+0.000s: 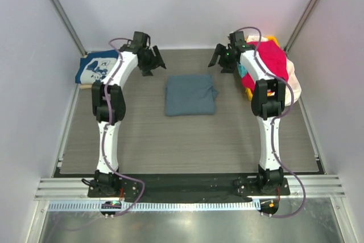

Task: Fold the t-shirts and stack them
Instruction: Fold the tshirt, then neatly place the folded tshirt to the corner

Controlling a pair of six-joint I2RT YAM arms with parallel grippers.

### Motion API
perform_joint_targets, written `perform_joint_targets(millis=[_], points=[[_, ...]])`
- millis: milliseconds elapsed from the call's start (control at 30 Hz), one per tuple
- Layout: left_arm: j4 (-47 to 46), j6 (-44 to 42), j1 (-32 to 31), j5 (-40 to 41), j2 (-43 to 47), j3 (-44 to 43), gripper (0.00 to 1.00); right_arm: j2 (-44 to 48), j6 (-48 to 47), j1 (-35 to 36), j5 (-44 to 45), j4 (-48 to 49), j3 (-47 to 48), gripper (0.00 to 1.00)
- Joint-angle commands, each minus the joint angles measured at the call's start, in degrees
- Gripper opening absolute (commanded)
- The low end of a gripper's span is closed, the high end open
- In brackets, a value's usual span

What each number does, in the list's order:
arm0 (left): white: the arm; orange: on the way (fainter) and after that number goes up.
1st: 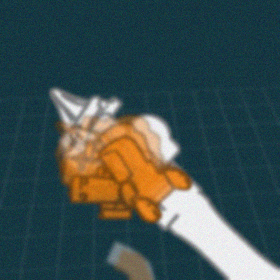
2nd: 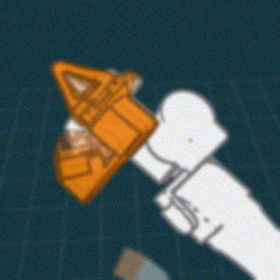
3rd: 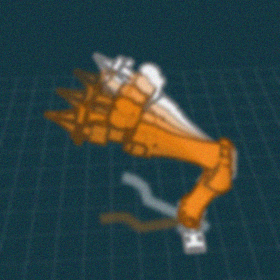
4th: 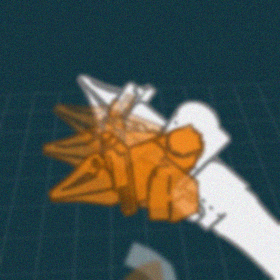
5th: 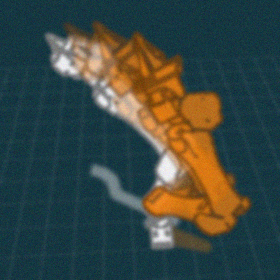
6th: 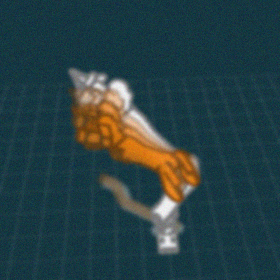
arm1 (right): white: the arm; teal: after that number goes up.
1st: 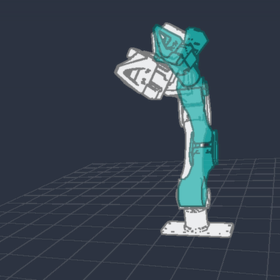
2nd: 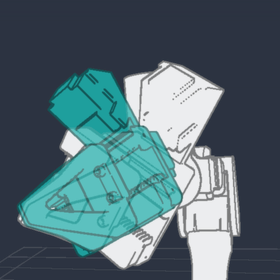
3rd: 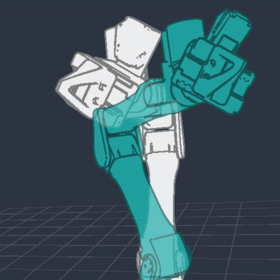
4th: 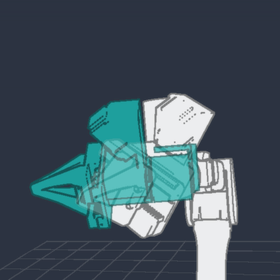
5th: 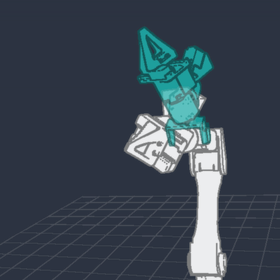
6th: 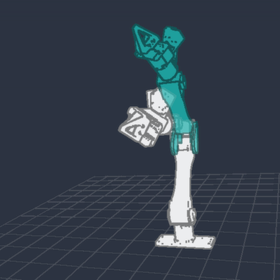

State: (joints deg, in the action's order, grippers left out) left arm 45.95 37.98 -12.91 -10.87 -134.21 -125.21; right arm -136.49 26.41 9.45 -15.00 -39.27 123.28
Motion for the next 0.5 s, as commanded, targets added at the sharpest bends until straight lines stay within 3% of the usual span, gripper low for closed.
perform_joint_targets(millis=[0, 133, 233, 367, 467], points=[[-1.8, -2.6, 1.3, 0.7, 8.3, 4.7, 0.84, 4.6, -2.2, -1.1, -2.9, -3.3, 4.9, 0.81], [-19.1, -1.2, 1.2, -5.5, 19.5, 31.2, 0.87, 13.0, -3.0, -1.1, -0.6, -1.7, -4.4, 0.83], [-32.6, -0.7, 0.3, -8.5, 25.2, 43.9, 0.9, 21.1, -3.0, -1.0, 0.9, 1.5, -15.6, 0.84], [-40.5, -0.9, -0.5, -10.4, 24.6, 48.8, 0.92, 30.9, -2.2, -0.7, -1.6, 7.6, -31.9, 0.84], [-44.1, -0.3, -0.8, -10.2, 22.0, 49.4, 0.92, 36.6, -2.2, -0.1, -2.6, 9.0, -38.4, 0.84]])
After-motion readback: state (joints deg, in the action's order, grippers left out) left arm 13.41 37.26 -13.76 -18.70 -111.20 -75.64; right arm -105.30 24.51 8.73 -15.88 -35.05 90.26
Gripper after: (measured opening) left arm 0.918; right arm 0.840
